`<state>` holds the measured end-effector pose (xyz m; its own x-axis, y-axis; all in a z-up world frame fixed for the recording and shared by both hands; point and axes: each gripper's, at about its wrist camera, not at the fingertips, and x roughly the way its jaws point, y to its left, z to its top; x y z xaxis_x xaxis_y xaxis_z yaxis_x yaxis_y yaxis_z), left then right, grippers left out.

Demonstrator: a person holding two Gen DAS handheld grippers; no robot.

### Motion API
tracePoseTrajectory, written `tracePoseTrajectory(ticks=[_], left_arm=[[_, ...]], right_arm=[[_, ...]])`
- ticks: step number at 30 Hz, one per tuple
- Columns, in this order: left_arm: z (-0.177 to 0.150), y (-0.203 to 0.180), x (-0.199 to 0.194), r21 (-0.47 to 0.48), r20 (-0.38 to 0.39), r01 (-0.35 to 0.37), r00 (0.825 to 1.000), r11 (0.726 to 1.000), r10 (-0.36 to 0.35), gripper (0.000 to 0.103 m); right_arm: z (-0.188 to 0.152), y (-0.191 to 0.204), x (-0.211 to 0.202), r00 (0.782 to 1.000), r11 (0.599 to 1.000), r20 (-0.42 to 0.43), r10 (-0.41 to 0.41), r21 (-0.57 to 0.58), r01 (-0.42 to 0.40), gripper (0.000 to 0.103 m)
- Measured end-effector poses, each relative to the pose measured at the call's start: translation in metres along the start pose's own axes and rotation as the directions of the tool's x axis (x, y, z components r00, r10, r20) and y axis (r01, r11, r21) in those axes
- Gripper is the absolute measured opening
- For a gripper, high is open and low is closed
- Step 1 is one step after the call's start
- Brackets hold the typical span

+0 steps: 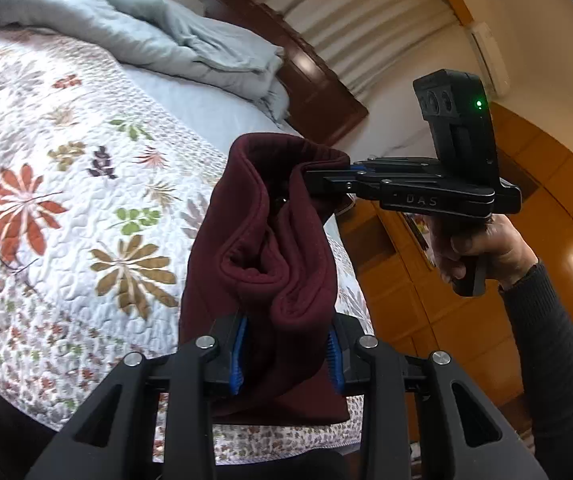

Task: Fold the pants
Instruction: 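Grasp the folded trousers with the left tool while the right tool holds them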

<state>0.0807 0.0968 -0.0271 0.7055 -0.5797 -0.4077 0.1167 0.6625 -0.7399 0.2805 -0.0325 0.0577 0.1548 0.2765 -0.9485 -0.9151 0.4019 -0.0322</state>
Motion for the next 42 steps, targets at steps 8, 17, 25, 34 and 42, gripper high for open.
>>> tracePoseTrajectory(ticks=[8,17,25,34,42], left_arm=[[-0.010,-0.056,0.020,0.099,-0.053,0.042,0.998,0.994,-0.037,0.032],[-0.034,-0.105,0.056,0.202,-0.131,0.077,0.990,0.976,-0.051,0.032],[-0.070,-0.133,0.100,0.275,-0.218,0.102,0.975,0.956,-0.041,0.032],[-0.097,-0.151,0.134,0.300,-0.295,0.131,0.955,0.945,-0.039,0.032],[-0.107,-0.154,0.152,0.303,-0.329,0.141,0.944,0.943,-0.036,0.032]], right_arm=[[-0.049,-0.017,-0.037,0.998,0.997,0.043,-0.041,0.070,0.038,0.011],[-0.117,-0.038,-0.060,0.995,0.984,0.068,-0.071,0.166,0.059,0.011],[-0.183,-0.058,-0.052,0.995,0.965,0.078,-0.067,0.259,0.045,0.011],[-0.237,-0.077,-0.044,0.994,0.942,0.093,-0.056,0.335,0.022,0.011],[-0.264,-0.086,-0.036,0.994,0.929,0.097,-0.048,0.369,0.009,0.011]])
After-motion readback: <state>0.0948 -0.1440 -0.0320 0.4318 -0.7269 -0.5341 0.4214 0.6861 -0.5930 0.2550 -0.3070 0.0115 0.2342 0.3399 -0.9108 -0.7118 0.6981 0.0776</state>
